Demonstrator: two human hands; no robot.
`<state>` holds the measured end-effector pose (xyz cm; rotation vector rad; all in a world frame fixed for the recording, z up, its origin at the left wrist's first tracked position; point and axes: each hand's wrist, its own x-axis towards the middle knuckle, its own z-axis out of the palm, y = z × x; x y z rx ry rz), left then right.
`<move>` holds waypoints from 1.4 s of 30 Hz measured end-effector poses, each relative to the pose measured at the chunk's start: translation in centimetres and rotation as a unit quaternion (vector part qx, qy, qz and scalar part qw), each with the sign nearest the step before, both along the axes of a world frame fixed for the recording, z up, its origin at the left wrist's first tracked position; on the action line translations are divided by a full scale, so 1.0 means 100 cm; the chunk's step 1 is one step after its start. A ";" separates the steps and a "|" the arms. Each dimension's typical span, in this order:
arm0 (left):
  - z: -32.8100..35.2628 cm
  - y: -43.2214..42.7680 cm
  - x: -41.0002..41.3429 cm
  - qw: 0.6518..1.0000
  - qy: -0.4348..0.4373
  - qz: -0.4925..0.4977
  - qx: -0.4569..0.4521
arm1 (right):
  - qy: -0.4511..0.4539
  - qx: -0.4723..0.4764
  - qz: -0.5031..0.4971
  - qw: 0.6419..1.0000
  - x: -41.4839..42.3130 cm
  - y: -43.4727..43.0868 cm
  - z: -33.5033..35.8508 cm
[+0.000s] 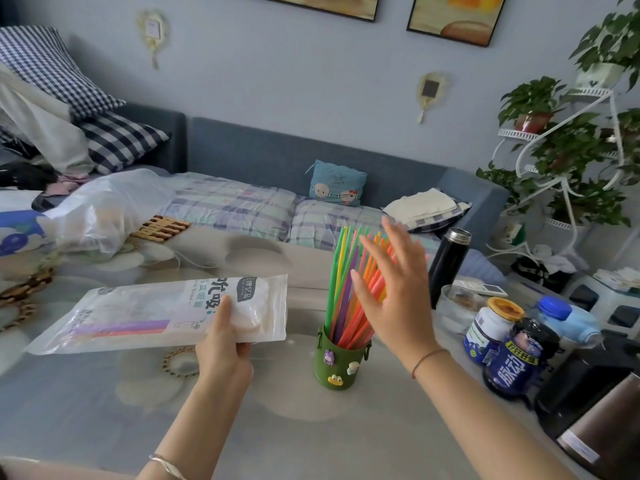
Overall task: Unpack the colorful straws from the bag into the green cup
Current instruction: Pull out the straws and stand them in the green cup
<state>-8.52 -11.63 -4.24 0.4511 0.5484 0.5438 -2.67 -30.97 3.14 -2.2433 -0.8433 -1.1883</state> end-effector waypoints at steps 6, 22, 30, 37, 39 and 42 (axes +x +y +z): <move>0.008 -0.007 -0.007 0.999 -0.022 0.017 0.030 | 0.283 0.269 0.182 0.902 -0.055 0.053 -0.054; 0.071 -0.013 -0.039 0.875 0.031 -0.017 0.483 | 0.630 0.652 0.310 0.286 -0.077 0.109 -0.039; 0.110 0.011 -0.037 0.905 -0.009 0.038 0.423 | 0.655 0.603 0.212 0.403 -0.082 0.108 -0.037; 0.106 0.036 -0.036 0.971 0.005 0.092 0.222 | 0.568 0.654 0.218 0.450 -0.056 0.071 -0.014; 0.099 0.033 -0.034 0.979 0.023 0.087 0.182 | 0.534 0.681 0.224 0.448 -0.049 0.063 -0.009; 0.087 0.016 -0.029 0.990 0.047 0.056 0.117 | 0.516 0.661 0.242 0.489 -0.049 0.066 -0.003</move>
